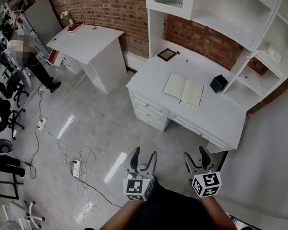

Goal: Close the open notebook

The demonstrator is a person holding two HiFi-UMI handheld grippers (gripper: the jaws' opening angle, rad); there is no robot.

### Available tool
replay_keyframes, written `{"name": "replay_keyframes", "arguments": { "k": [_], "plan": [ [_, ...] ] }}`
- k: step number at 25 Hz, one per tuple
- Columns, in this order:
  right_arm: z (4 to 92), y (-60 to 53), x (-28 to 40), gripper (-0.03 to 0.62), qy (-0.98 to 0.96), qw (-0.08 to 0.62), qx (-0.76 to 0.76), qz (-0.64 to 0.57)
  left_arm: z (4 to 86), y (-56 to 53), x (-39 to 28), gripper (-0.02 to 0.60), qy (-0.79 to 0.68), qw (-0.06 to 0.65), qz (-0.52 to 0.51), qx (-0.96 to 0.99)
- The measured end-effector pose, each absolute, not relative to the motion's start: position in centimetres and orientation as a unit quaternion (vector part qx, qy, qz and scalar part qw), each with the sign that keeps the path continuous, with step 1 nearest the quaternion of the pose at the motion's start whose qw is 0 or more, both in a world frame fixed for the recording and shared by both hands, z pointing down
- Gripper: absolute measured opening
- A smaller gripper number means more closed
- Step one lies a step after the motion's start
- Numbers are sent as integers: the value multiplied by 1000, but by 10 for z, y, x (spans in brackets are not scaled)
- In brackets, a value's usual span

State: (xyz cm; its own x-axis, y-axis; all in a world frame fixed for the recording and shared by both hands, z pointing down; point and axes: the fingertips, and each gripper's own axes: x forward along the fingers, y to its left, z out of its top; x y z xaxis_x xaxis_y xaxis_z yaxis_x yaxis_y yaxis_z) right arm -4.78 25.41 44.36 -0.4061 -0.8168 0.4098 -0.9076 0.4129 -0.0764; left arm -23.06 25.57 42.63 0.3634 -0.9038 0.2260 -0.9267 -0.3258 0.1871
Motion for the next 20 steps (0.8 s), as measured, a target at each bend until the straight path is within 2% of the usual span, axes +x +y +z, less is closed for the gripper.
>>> {"name": "replay_keyframes", "arguments": {
  "k": [12,20],
  "plan": [
    [447,171,-128,262,-796,163,565,145,431,156,-301,242,-506,142,38,850],
    [465,157,-133,262,-779,182,576,166,447,133,-319,242,-505,166,35,846]
  ]
}}
